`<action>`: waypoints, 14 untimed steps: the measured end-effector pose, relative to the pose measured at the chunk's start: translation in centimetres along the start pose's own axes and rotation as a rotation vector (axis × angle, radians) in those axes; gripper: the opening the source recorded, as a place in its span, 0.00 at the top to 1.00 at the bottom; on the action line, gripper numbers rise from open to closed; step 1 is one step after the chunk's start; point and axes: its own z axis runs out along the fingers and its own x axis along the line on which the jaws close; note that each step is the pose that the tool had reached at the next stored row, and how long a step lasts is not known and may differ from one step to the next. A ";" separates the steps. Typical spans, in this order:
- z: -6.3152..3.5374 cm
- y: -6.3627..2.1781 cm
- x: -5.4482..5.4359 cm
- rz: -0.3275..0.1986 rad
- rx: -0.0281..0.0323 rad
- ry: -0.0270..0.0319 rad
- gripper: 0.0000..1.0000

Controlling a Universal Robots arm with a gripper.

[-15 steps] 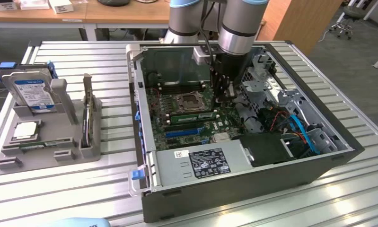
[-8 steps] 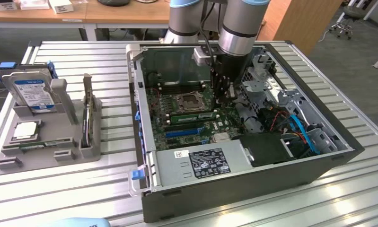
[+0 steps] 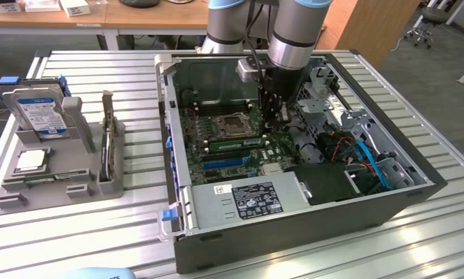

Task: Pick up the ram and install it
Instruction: 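Press down the ram until it locks into place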

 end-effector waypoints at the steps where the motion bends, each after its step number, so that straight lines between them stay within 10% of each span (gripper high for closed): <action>1: 0.03 0.00 0.0 0.000 0.0001 0.0000 0.90; 14: 0.44 -0.01 0.0 0.000 0.0008 -0.0001 0.90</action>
